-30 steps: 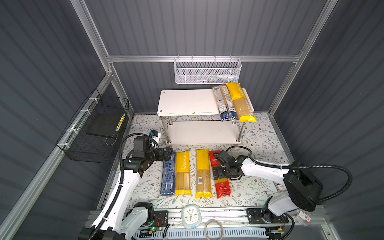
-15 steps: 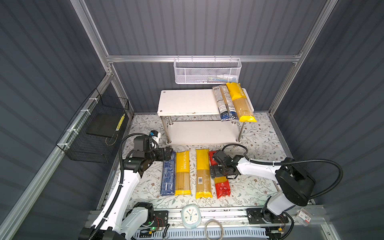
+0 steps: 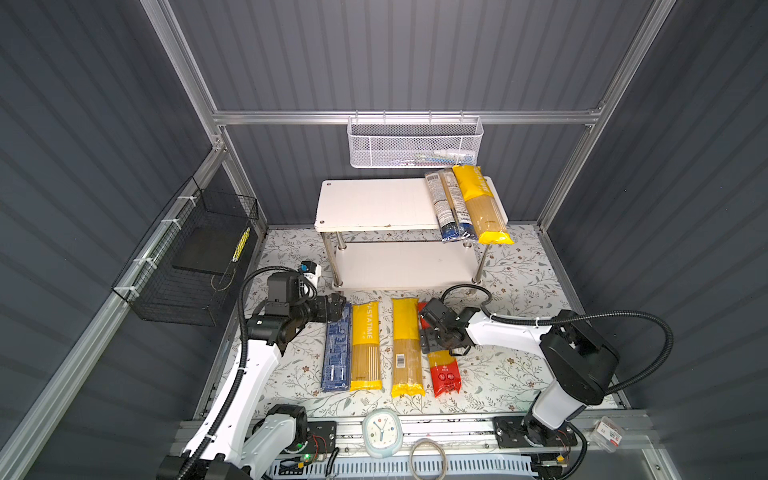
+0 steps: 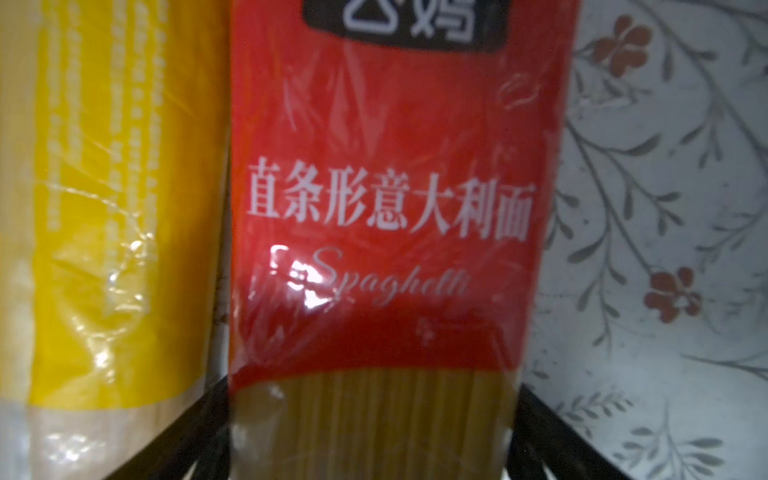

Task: Place and organize the pasta boxes and bags onto the shelf
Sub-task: 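Close the right gripper on the red spaghetti bag and adjust grip, then lift the red spaghetti bag upright with the right gripper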

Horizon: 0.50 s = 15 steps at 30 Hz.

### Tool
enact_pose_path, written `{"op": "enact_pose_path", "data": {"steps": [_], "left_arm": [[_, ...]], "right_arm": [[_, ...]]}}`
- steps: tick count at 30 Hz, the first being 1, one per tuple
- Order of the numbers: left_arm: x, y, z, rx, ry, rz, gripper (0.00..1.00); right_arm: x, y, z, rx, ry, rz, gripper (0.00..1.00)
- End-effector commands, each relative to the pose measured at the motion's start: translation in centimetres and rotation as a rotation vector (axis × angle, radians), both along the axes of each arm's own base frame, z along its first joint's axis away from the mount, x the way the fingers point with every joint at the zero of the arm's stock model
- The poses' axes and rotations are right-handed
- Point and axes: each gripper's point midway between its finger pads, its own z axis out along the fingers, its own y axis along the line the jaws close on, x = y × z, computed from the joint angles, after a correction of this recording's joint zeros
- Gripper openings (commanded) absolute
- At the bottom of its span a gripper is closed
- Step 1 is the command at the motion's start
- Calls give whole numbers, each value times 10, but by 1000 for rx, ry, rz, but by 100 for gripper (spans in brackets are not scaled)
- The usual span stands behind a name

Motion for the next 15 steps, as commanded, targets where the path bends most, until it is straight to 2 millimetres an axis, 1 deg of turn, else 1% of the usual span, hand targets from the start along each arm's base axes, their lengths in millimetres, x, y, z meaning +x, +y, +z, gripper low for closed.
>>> {"op": "enact_pose_path", "data": {"steps": [1, 6, 9, 11, 12, 15], "left_arm": [[-2, -2, 12, 8, -28, -20, 99], [-1, -2, 12, 5, -26, -21, 99], [-1, -3, 12, 3, -22, -23, 99], [-2, -2, 13, 3, -26, -21, 99], [-2, -2, 13, 3, -29, -22, 99], [-2, -2, 13, 2, -30, -22, 99]], "right_arm": [[-39, -25, -35, -89, 166, -21, 89], [-37, -15, -31, -37, 154, -31, 74], [-41, -13, -35, -30, 166, -38, 65], [-43, -11, -37, -21, 172, -41, 63], [-44, -12, -38, -19, 175, -45, 60], [-43, -10, -33, 6, 160, -51, 57]]}}
